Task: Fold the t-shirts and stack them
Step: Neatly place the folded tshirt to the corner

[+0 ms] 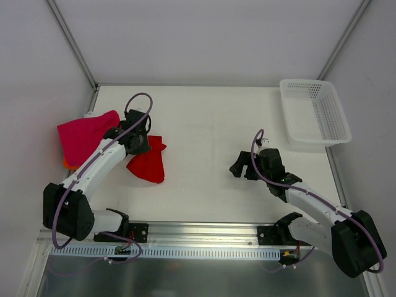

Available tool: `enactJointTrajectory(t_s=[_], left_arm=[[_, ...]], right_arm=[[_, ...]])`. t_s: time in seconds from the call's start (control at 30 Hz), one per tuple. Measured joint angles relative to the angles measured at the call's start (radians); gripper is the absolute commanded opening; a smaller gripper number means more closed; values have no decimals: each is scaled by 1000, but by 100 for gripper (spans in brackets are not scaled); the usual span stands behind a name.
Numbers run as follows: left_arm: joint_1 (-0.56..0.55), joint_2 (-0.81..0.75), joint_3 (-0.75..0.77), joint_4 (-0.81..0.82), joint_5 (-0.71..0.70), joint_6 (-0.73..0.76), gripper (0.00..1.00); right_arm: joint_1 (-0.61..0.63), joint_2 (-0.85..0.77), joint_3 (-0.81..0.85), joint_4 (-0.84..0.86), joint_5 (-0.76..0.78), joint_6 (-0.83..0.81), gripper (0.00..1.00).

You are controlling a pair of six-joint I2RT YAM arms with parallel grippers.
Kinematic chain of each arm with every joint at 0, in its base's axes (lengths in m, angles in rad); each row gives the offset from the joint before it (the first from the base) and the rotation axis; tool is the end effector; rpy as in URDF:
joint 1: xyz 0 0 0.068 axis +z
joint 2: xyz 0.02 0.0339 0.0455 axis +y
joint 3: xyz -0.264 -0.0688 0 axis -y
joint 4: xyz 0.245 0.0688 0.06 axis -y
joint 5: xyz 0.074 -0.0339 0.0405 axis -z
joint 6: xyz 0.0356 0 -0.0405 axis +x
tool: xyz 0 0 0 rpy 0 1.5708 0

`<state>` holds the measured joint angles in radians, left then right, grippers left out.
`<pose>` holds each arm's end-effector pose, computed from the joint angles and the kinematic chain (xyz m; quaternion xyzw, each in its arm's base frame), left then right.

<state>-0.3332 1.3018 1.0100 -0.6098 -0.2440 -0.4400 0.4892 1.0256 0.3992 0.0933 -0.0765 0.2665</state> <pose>0.2571 -0.0799 0.2699 -0.0899 0.9341 -0.0164 0.3452 0.1850 0.1016 0.1886 -0.1153 0.8603 0.2137 0.4483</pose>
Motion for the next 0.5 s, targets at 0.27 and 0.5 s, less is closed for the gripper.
enactJointTrajectory(t_s=[0.27,0.5], left_arm=[[84,48,155,-61,27,61,0],[141,159,424,-161,54,139,0]], right_arm=[[0,3,0,31,-17,-1,89],[-1,3,-1,34,-18,-1,89]])
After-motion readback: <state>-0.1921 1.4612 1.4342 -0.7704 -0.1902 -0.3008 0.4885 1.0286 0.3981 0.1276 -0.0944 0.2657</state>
